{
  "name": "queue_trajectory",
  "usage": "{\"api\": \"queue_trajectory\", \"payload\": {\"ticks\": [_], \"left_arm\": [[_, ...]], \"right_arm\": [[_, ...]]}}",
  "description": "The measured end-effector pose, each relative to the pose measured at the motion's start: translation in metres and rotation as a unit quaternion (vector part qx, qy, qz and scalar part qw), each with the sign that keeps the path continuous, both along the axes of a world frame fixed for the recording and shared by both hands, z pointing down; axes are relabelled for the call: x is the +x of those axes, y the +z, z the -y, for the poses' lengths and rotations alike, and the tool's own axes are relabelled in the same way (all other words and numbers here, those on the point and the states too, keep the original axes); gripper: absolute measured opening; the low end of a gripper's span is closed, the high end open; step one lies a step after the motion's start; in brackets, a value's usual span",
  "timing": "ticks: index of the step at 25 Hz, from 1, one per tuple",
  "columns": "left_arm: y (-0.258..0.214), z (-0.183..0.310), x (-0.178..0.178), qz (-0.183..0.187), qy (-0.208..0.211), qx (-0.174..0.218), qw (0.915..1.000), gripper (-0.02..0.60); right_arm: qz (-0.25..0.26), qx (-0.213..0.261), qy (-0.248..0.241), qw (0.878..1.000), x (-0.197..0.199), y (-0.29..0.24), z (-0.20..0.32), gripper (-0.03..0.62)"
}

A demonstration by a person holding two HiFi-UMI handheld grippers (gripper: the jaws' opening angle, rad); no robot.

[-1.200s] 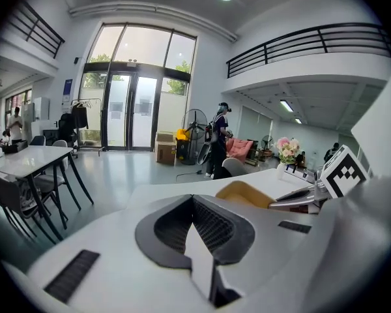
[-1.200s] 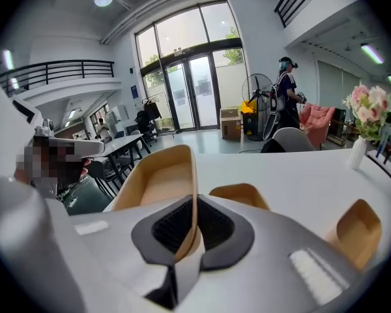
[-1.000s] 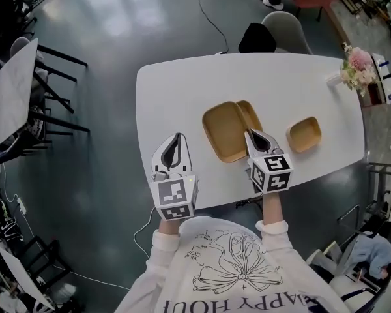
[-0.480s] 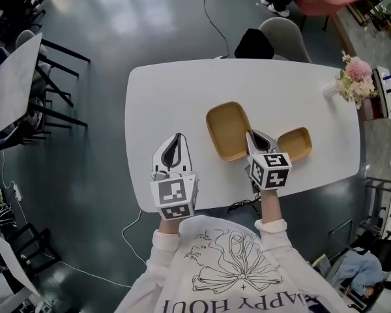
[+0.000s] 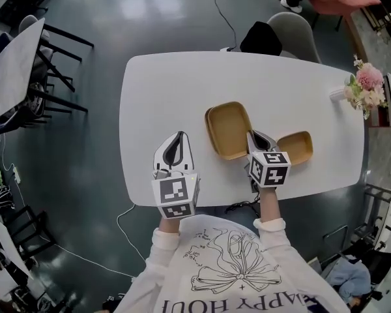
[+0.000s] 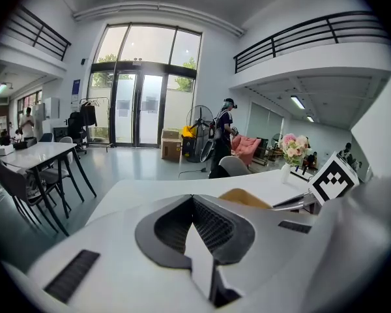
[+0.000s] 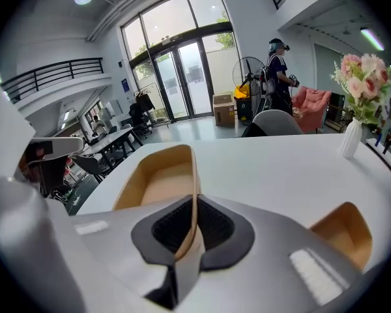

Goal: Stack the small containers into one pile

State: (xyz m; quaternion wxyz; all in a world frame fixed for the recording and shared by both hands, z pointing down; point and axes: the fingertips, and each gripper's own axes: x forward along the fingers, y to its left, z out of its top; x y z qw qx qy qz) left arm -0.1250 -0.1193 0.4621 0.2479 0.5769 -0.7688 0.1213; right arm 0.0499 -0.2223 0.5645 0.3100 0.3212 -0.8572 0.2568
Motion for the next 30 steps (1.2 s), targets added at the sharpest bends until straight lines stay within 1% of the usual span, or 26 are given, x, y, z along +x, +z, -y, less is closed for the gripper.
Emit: {"api": "queue_trajectory", "payload": {"ticks": [6,12,18,23,26,28,30], "left_arm": [[0.011,0.0,0.003,-0.003,-0.007,-0.013,0.9999,0.006],[0.018,-0.005,-0.001,-0.004,-0.014,-0.021,0.9997,0.006],[0.024,-0.012,-0.008,-0.006,-0.02,-0.029,0.9994,0.006],[0.029,-0.016,-0.01,-0.008,-0.02,-0.035,0.9992,0.006],[0.03,-0.017,-0.013,-0.009,-0.018,-0.036,0.9991,0.006],[0.03,-0.015,-0.014,-0.009,-0.016,-0.035,0.9992,0.006],[0.028,-0.013,-0.012,-0.009,-0.011,-0.033,0.9993,0.006]], "right_arm": [[-0.001,-0.018,-0.003,1.0,-0.002,0.015,0.001,0.026],[0.008,-0.038,0.012,0.999,-0.005,0.031,-0.002,0.026],[0.012,-0.028,0.021,0.999,-0.015,0.034,0.001,0.026],[0.0,-0.007,0.019,1.0,-0.016,0.042,0.005,0.026],[0.002,-0.003,0.02,1.0,-0.019,0.043,0.005,0.031],[0.005,-0.005,0.02,1.0,-0.021,0.042,0.004,0.05],[0.007,-0.007,0.023,1.0,-0.021,0.039,0.003,0.131]]}}
